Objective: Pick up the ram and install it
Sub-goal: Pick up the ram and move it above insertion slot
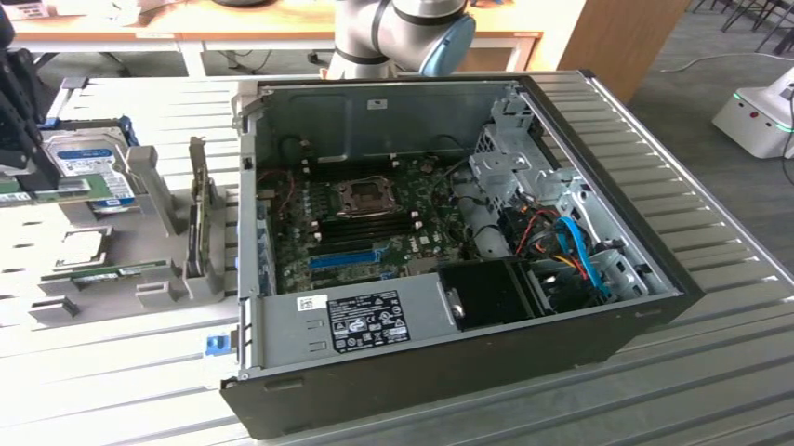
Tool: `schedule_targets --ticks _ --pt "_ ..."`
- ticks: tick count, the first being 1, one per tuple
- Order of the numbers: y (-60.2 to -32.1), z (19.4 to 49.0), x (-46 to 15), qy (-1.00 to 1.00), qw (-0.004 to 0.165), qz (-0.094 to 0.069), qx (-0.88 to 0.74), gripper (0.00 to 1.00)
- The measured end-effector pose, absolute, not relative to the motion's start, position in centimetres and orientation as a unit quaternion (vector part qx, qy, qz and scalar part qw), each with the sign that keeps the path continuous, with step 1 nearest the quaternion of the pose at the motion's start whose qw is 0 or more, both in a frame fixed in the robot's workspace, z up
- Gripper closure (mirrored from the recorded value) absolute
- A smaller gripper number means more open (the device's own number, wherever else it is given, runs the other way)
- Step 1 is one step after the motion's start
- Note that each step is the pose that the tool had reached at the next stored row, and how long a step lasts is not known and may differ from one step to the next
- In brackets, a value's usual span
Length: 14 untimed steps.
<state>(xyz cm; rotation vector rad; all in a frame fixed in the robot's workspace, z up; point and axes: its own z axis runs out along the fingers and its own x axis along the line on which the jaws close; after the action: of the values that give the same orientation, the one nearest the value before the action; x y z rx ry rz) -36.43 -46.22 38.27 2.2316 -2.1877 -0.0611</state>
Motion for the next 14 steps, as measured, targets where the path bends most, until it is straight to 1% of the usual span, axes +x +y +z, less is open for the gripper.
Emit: schedule_targets --ticks 14 --pt "-46.2 40.2 -36.4 -0.7 0.008 -0.02 0.714 0.88"
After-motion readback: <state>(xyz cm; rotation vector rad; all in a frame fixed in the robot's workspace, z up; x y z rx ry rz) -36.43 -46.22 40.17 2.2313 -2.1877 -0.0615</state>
